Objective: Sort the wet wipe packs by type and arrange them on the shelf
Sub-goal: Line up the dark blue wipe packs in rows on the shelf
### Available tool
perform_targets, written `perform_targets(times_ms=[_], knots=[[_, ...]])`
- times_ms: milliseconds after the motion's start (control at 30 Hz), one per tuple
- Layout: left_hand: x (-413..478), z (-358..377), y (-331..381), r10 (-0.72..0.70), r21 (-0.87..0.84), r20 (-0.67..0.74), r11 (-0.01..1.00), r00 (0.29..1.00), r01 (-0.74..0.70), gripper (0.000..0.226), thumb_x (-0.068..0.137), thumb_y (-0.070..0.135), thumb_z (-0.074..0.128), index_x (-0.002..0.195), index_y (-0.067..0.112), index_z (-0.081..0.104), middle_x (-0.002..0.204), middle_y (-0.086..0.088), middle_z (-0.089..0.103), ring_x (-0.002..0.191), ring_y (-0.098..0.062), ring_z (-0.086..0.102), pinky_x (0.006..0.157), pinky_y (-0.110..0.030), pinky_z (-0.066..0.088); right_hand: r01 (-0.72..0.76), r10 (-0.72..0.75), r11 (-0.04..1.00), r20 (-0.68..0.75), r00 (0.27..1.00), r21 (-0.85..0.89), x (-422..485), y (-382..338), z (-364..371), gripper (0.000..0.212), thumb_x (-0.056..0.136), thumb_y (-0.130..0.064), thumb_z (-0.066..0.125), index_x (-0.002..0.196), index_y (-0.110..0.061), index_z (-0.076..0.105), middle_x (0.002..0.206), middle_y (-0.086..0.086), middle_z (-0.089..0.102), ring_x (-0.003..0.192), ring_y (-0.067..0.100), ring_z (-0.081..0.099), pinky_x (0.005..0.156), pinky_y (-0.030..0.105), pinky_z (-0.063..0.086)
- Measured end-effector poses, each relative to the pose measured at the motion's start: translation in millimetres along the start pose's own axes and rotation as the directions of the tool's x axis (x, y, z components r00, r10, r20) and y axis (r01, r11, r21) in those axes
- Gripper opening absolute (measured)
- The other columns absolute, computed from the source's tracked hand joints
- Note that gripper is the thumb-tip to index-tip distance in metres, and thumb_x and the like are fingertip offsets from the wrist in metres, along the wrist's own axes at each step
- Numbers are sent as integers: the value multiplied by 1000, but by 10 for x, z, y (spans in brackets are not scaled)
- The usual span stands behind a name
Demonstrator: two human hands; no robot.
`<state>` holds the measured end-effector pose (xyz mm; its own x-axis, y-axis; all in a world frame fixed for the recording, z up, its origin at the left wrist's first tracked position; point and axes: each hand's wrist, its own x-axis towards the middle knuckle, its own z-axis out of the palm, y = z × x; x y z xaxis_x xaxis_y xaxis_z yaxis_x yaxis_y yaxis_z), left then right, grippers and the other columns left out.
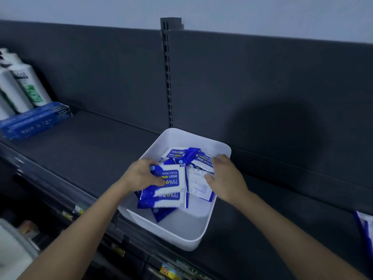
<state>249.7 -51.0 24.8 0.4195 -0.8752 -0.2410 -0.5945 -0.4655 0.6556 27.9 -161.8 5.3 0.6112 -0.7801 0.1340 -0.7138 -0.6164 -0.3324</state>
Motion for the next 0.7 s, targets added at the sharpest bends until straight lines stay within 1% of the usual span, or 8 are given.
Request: perform_targets(times_ms=[100,167,200,267,367,433,567,700], knots=[[-79,-4,-13,7,-37,-183,999,983,-14,26,69,19,82,85,25,62,79,11,67,69,-2,62,53,-16,42,70,-65,997,210,976,-19,281,-104,-95,41,83,-33,64,113,-8,51,120,9,52,113,25,51,85,32,45],[-122,26,-35,9,-100,-285,994,958,-39,25,72,18,80,88,25,61,82,11,66,69,-2,62,51,-15,41,136,-108,989,343,933,-60,409,-179,-57,75,74,-42,74,132,-9,39,134,11,43,126,29,43,97,36,43],[-138,47,-47,8,-125,-333,991,943,-53,25,74,18,79,89,24,60,84,10,65,70,-3,62,52,-16,42,152,-95,984,438,894,-97,443,-208,-22,100,69,-46,78,146,-13,22,148,14,29,136,33,31,105,40,37],[-142,85,-69,37,-109,-434,990,900,-93,24,76,16,76,92,20,59,87,6,64,74,-10,61,59,-22,45,139,-13,975,582,813,-173,486,-257,48,132,62,-50,83,151,-31,-12,159,12,-10,145,39,6,111,50,27],[-118,86,-99,67,-87,-534,987,843,-133,24,76,14,73,96,17,59,93,1,64,81,-17,59,70,-32,50,139,53,958,628,776,-252,550,-296,202,142,55,-49,87,142,-44,-25,154,7,-31,145,44,0,108,59,31],[-119,56,-106,38,-146,-549,979,835,-141,23,77,13,72,95,18,59,93,1,65,82,-16,61,73,-36,53,147,65,945,606,793,-294,595,-326,269,141,57,-42,88,144,-43,-23,156,11,-27,143,46,9,103,58,37],[-129,26,-103,-2,-246,-555,956,832,-161,22,77,14,74,91,21,58,88,5,66,80,-14,64,72,-37,55,185,-6,943,541,841,-277,678,-329,199,116,71,-28,79,151,-29,-5,147,17,26,118,36,50,83,36,51],[-147,5,-82,-51,-332,-561,928,826,-169,23,78,15,75,90,22,57,87,10,65,77,-6,63,66,-29,52,126,-10,973,507,862,-195,700,-352,104,87,81,-23,70,150,-19,18,143,8,44,123,27,49,90,33,48]])
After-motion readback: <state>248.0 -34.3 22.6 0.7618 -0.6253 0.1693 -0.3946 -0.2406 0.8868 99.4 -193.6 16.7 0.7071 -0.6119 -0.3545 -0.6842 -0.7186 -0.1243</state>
